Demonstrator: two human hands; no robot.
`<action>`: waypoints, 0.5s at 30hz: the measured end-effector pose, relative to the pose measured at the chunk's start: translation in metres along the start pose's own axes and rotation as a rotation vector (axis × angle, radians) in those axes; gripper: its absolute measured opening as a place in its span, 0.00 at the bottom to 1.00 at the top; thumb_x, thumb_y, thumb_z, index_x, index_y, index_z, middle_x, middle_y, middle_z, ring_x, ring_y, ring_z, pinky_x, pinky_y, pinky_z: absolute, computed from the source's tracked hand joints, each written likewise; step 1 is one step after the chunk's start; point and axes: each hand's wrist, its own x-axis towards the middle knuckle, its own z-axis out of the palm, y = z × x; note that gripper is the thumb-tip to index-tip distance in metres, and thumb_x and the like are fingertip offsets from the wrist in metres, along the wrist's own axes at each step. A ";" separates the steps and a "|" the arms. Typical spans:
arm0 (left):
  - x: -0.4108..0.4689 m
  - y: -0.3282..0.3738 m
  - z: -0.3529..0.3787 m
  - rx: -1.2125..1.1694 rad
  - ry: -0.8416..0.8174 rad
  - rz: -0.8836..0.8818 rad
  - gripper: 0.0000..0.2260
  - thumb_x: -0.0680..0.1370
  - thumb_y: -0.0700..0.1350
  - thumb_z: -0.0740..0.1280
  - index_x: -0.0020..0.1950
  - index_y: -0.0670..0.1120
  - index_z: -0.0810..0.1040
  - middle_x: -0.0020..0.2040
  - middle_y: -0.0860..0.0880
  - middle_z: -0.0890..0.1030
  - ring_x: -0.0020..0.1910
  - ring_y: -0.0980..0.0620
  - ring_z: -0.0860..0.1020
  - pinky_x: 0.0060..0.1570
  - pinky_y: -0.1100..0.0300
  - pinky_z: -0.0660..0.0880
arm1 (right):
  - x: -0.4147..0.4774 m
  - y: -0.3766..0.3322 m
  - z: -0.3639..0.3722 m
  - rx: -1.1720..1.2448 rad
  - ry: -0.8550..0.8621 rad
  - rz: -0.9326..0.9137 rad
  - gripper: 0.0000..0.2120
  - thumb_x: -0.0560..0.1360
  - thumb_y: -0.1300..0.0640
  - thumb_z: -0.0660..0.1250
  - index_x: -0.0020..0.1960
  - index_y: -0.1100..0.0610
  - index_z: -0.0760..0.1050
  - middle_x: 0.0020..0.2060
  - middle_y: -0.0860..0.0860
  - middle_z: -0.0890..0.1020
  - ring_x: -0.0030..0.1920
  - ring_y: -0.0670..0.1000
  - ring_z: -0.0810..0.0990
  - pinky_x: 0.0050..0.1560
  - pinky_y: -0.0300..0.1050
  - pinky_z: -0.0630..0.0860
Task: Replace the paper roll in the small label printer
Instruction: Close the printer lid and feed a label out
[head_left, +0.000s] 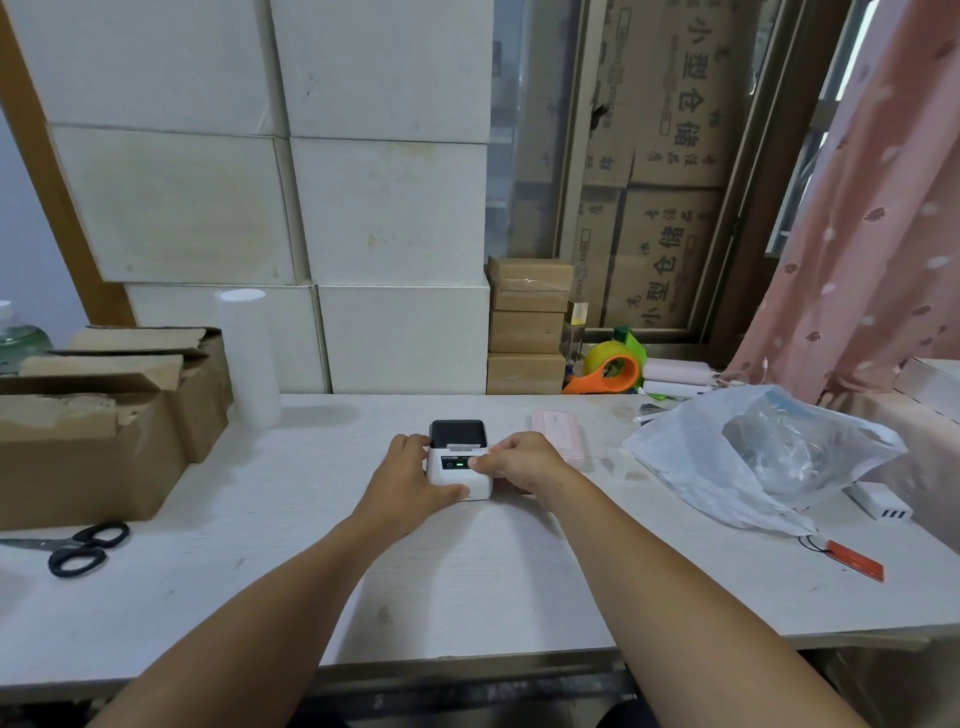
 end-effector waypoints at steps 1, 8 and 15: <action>0.000 0.000 0.000 -0.001 0.001 0.000 0.33 0.67 0.55 0.80 0.66 0.48 0.72 0.59 0.53 0.71 0.52 0.53 0.78 0.48 0.59 0.75 | 0.000 0.000 0.001 -0.002 0.002 -0.003 0.15 0.73 0.51 0.81 0.54 0.57 0.82 0.44 0.49 0.83 0.42 0.48 0.80 0.44 0.43 0.76; 0.000 0.000 0.000 -0.007 0.004 0.005 0.32 0.67 0.55 0.80 0.67 0.48 0.72 0.59 0.52 0.71 0.52 0.52 0.78 0.47 0.60 0.74 | -0.001 0.001 0.000 0.013 -0.002 -0.006 0.16 0.73 0.52 0.81 0.55 0.58 0.82 0.47 0.52 0.85 0.43 0.49 0.81 0.41 0.43 0.76; 0.000 -0.001 0.001 -0.023 0.009 0.009 0.32 0.66 0.54 0.80 0.66 0.49 0.72 0.58 0.54 0.70 0.54 0.55 0.76 0.53 0.57 0.76 | 0.003 0.004 0.004 0.047 0.010 -0.024 0.15 0.69 0.53 0.83 0.48 0.57 0.82 0.47 0.53 0.87 0.46 0.53 0.84 0.56 0.50 0.81</action>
